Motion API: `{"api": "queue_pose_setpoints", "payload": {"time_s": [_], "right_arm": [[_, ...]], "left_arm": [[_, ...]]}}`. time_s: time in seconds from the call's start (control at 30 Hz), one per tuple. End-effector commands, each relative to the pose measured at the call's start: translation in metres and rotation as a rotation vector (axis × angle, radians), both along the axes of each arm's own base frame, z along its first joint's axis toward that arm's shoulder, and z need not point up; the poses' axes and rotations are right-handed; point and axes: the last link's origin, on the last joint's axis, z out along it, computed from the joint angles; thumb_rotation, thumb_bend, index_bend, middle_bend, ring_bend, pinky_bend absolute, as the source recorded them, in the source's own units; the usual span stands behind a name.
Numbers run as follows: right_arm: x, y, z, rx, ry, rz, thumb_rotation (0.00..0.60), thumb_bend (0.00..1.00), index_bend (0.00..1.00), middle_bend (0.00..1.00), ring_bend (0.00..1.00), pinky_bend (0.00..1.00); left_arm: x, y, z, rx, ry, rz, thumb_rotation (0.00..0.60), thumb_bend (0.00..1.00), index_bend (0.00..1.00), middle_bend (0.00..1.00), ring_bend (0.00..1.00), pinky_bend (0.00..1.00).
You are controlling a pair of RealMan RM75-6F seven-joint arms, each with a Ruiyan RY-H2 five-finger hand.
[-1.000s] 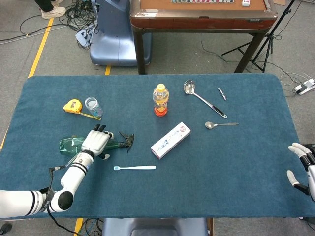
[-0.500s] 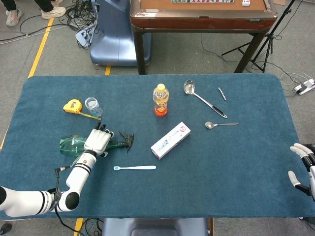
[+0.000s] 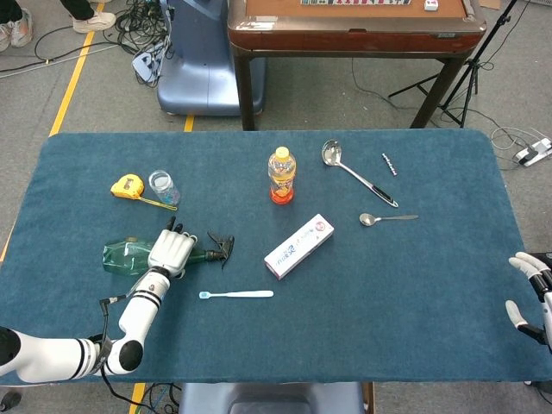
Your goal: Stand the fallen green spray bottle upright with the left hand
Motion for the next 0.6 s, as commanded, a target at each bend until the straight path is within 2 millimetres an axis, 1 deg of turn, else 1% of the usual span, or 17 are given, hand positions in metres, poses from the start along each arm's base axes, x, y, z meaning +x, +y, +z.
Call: {"api": "queue_pose_setpoints", "payload": {"time_s": [0.03,0.1,0.23,0.33,0.5,0.6], "right_arm": [[0.0,0.0,0.0,-0.001,0.001,0.0,0.6,0.32,0.22,0.2,0.12,0.14],[0.0,0.001,0.001,-0.002,0.001,0.0,0.6,0.32,0.22,0.2,0.12,0.14],[0.0,0.001,0.001,-0.004,0.001,-0.001,0.6,0.32,0.22,0.2,0.12,0.14],[0.0,0.001,0.001,-0.003,0.0,0.0,0.6,0.32,0.22,0.2,0.12,0.14],[0.001,-0.001,-0.001,0.001,-0.001,0.003,0.6,0.32,0.22,0.2,0.12,0.14],[0.002,-0.002,-0.001,0.004,-0.001,0.006,0.6,0.32,0.22,0.2,0.12,0.14]], "left_arm": [[-0.001,0.001,0.001,0.015,-0.018,-0.004,0.6,0.23,0.41,0.44,0.21,0.0],[-0.001,0.002,0.003,0.026,-0.039,-0.005,0.6,0.23,0.44,0.46,0.24,0.0],[0.001,0.003,0.014,0.042,-0.127,-0.005,0.6,0.24,0.48,0.5,0.27,0.01],[0.005,0.003,0.03,0.054,-0.234,-0.005,0.6,0.25,0.49,0.51,0.28,0.02],[0.015,0.0,0.058,0.036,-0.51,0.04,0.6,0.25,0.49,0.51,0.28,0.03],[0.017,0.002,0.07,0.033,-0.639,0.049,0.6,0.25,0.49,0.51,0.27,0.03]]}}
